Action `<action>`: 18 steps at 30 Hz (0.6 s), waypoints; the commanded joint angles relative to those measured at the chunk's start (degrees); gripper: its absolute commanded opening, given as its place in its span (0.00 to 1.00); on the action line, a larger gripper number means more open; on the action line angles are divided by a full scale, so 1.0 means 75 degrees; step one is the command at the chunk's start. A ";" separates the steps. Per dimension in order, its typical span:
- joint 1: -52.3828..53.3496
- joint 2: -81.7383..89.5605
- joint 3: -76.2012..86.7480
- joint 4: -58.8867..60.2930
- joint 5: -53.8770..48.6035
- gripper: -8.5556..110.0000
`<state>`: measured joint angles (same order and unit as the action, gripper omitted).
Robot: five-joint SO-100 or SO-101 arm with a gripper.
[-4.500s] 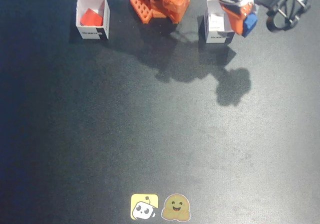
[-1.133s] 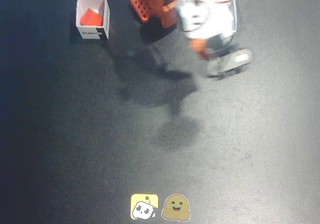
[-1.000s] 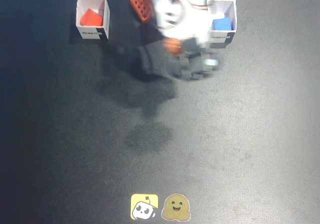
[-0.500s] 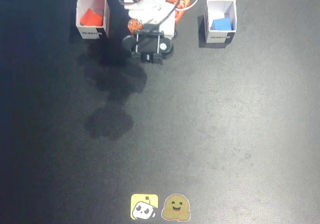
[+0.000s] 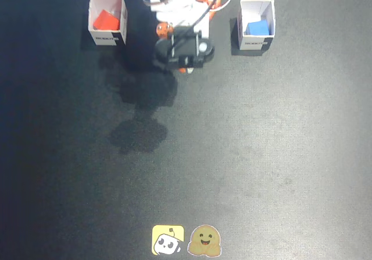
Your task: Put the red cube in the right box and the blue cube in the left box.
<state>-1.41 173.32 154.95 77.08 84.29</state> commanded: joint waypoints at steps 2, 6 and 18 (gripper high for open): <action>0.0023 0.0270 0.0176 -0.0164 -0.0129 0.08; 0.0023 0.0516 0.0656 -0.0480 -0.0094 0.08; 0.0223 0.0516 0.1277 -0.0645 -0.0457 0.08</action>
<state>-0.09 176.57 164.79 72.07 82.18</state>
